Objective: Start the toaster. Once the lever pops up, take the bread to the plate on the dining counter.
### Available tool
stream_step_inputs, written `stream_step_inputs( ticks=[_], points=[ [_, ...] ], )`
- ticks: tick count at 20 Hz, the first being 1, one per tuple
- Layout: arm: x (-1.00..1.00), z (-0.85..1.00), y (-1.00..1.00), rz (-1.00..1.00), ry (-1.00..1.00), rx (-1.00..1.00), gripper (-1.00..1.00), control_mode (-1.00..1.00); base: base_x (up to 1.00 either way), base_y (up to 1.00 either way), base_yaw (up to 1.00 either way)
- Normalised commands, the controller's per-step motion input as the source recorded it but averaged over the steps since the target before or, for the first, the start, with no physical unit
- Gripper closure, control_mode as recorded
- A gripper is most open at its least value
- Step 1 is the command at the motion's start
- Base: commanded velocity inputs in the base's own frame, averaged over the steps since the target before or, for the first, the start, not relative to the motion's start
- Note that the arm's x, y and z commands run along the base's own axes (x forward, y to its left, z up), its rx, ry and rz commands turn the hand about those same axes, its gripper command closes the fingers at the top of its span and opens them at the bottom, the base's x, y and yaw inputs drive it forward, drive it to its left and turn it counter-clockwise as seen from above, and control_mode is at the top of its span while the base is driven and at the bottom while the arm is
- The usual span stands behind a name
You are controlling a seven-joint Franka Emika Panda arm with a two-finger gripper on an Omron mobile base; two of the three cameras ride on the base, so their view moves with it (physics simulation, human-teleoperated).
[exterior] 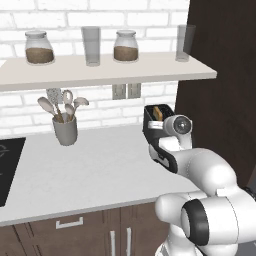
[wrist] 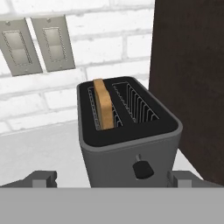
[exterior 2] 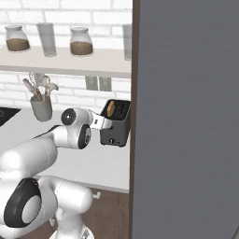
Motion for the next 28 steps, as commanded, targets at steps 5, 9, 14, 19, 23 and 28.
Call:
stream_step_inputs(
  ticks=[5,9,14,19,23,28],
  points=[
    [0.00,0.00,0.00,0.00,0.00,0.00,-1.00,-1.00,0.00,0.00,0.00],
    [0.00,0.00,0.00,0.00,0.00,0.00,-1.00,-1.00,0.00,0.00,0.00],
    [0.00,0.00,0.00,0.00,0.00,0.00,-1.00,-1.00,0.00,0.00,0.00],
    [0.01,0.00,0.00,0.00,0.00,0.00,-1.00,-1.00,0.00,0.00,0.00],
    [0.04,0.01,0.00,0.00,0.00,0.00,-1.00,-1.00,0.00,0.00,0.00],
    [0.00,0.22,0.00,0.00,0.00,0.02,-1.00,-1.00,0.00,0.00,0.00]
  ],
)
